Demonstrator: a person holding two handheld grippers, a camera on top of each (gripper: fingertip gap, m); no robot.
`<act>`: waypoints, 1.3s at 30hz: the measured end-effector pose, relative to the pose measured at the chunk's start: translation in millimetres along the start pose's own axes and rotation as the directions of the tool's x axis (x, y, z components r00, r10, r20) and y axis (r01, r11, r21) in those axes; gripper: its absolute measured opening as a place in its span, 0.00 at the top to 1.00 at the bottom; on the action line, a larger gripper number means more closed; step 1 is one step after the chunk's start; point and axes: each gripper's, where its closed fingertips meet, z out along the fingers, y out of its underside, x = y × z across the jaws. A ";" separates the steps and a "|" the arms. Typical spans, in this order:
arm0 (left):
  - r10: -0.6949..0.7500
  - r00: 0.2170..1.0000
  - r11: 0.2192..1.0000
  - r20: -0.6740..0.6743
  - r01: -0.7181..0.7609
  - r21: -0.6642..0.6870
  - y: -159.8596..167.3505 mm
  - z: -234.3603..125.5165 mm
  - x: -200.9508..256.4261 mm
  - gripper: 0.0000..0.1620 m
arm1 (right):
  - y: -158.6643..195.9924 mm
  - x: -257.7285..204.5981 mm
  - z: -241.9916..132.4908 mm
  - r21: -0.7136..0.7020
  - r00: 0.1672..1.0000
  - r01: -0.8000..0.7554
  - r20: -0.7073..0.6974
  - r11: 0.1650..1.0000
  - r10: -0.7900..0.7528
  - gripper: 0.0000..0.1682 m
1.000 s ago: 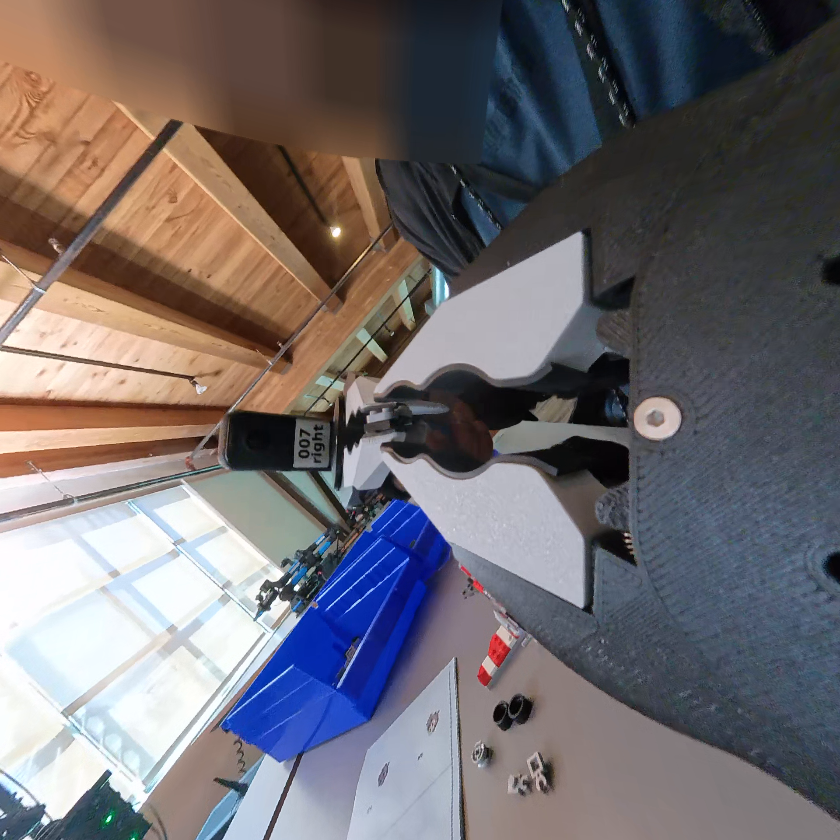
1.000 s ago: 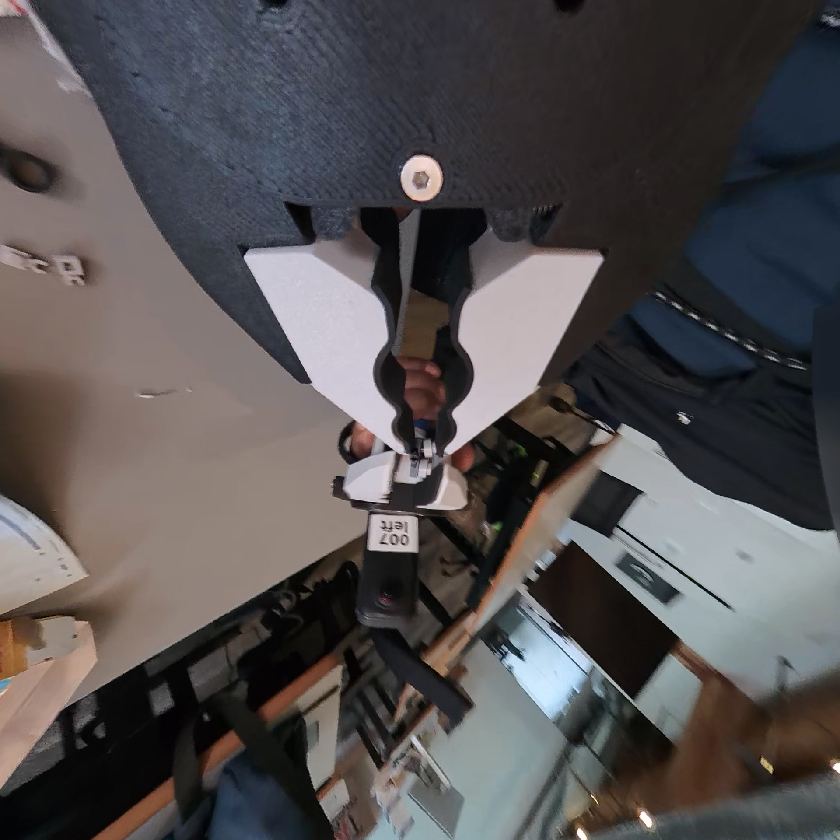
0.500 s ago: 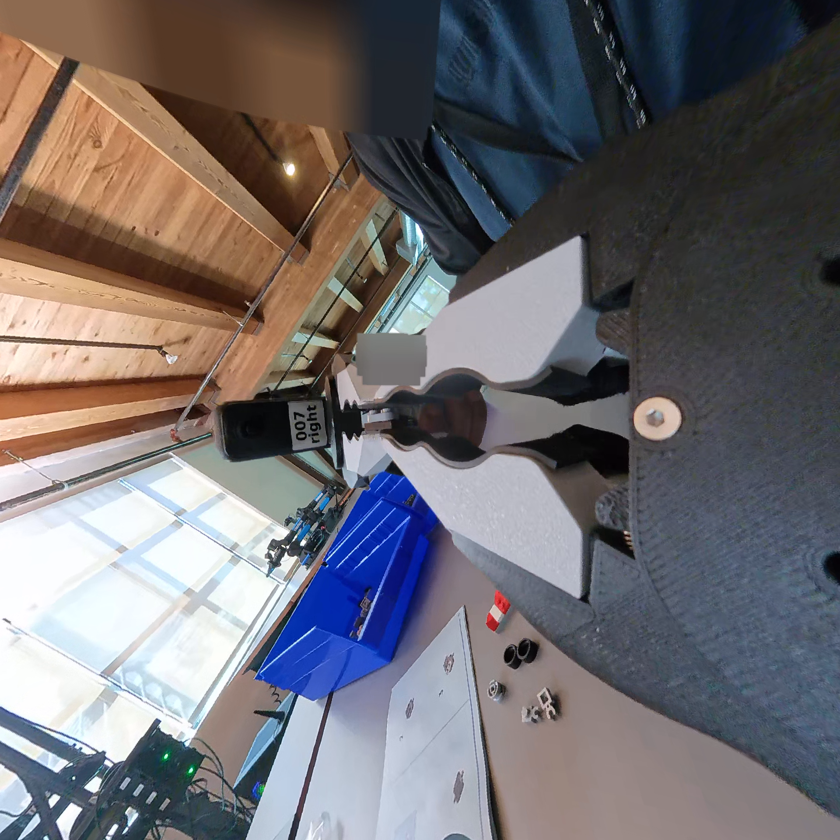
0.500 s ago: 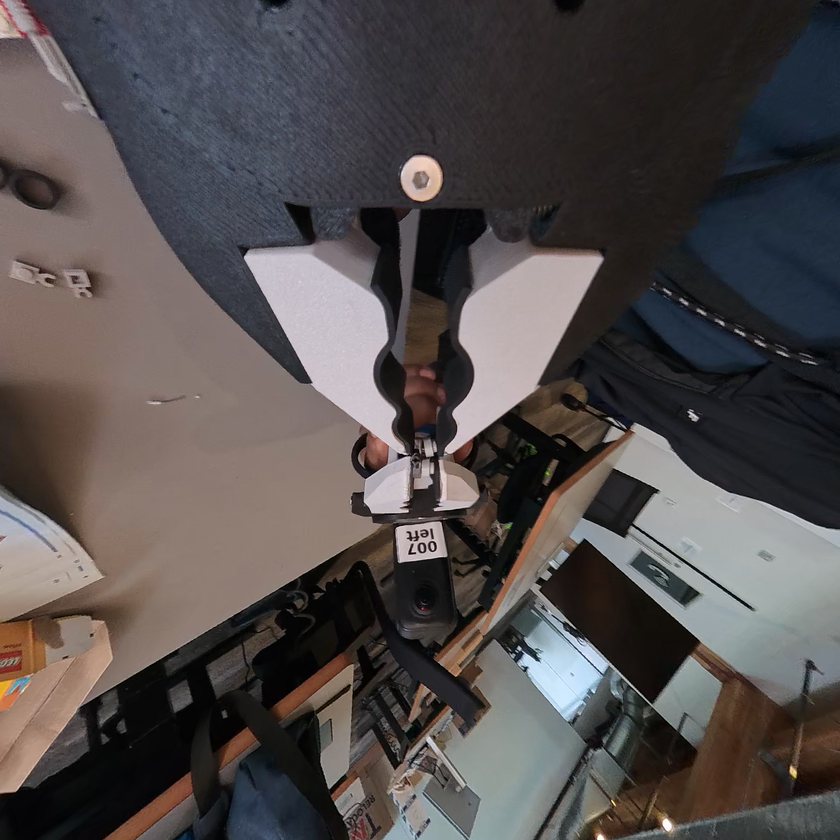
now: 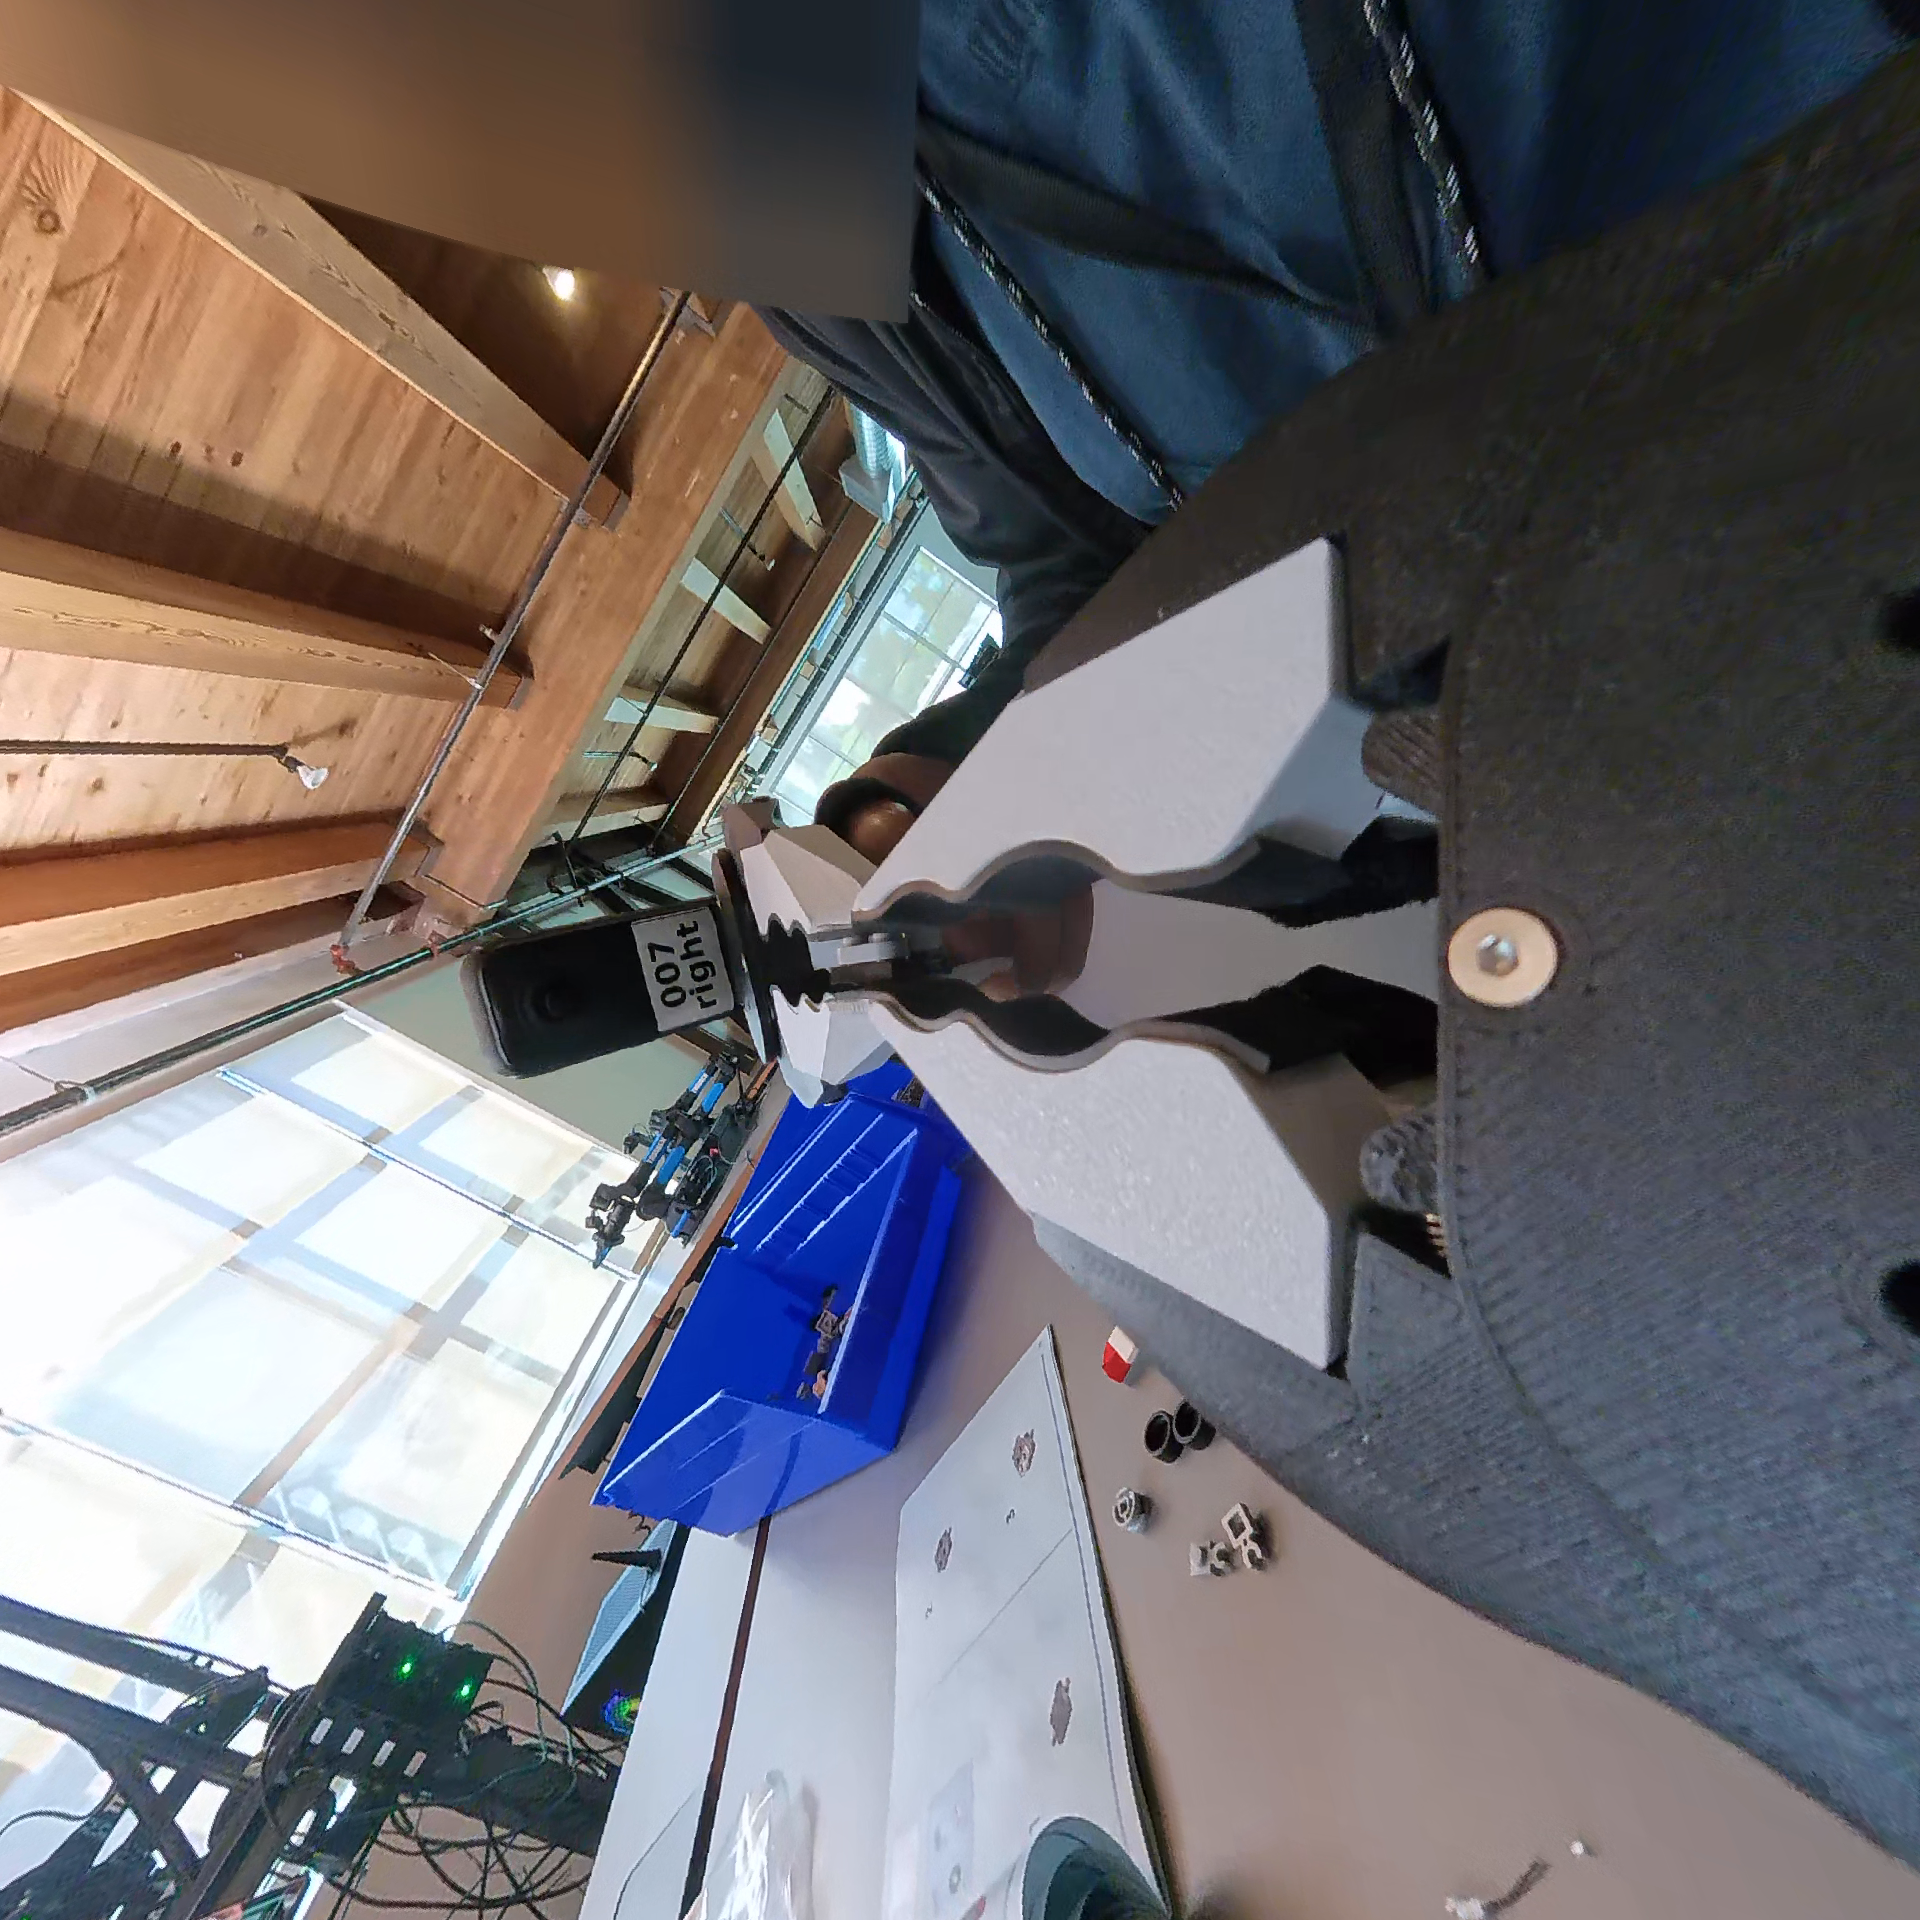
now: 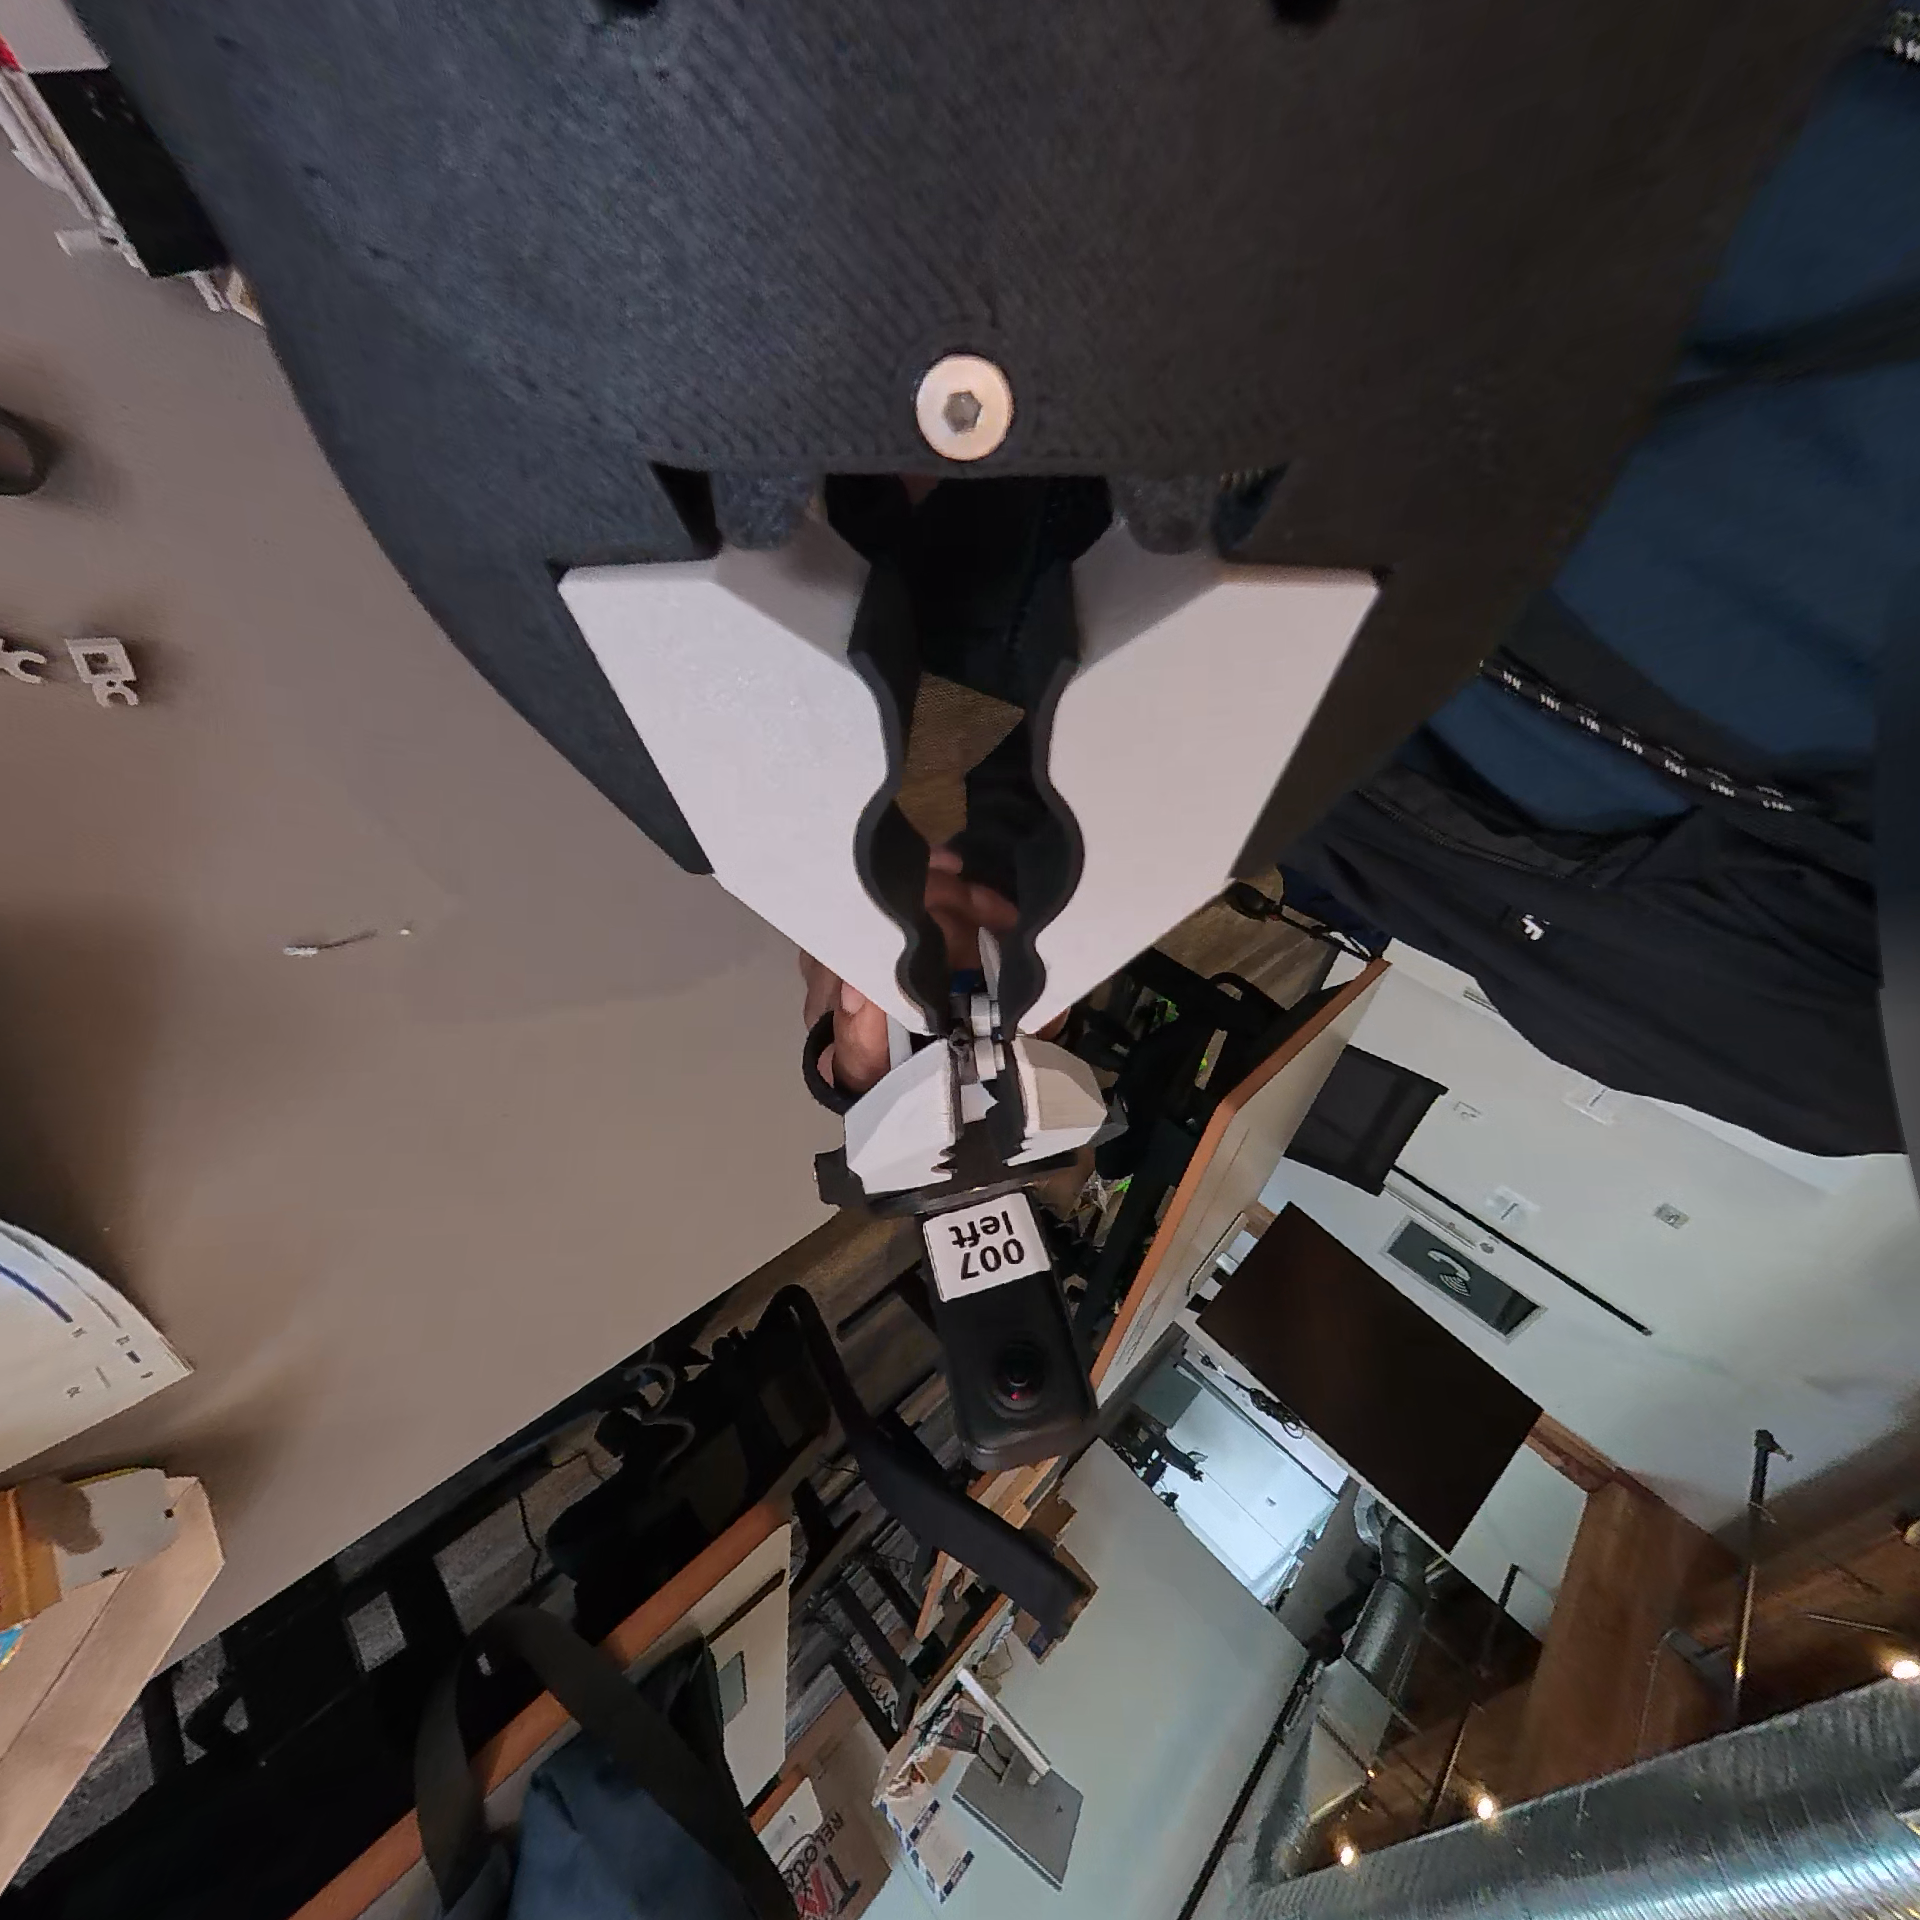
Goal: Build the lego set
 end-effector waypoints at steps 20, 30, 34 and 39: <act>-0.161 0.985 0.981 -0.062 0.167 0.100 -7.4 4.9 -7.0 0.95 | -3.3 9.7 -0.3 0.089 0.998 -0.068 0.024 0.994 0.066 0.88; -0.189 0.982 0.977 -0.027 0.191 0.094 -4.1 3.7 -14.8 0.95 | -4.2 13.4 0.3 0.129 0.992 -0.127 0.028 0.984 0.124 0.95; -0.183 0.983 0.980 -0.016 0.183 0.082 -2.1 3.1 -15.4 0.95 | -2.9 14.7 0.8 0.124 0.992 -0.125 0.009 0.984 0.125 0.95; -0.194 0.981 0.978 -0.002 0.193 0.078 0.1 4.0 -18.7 0.95 | -2.1 18.8 -0.5 0.127 0.992 -0.123 -0.018 0.984 0.126 0.96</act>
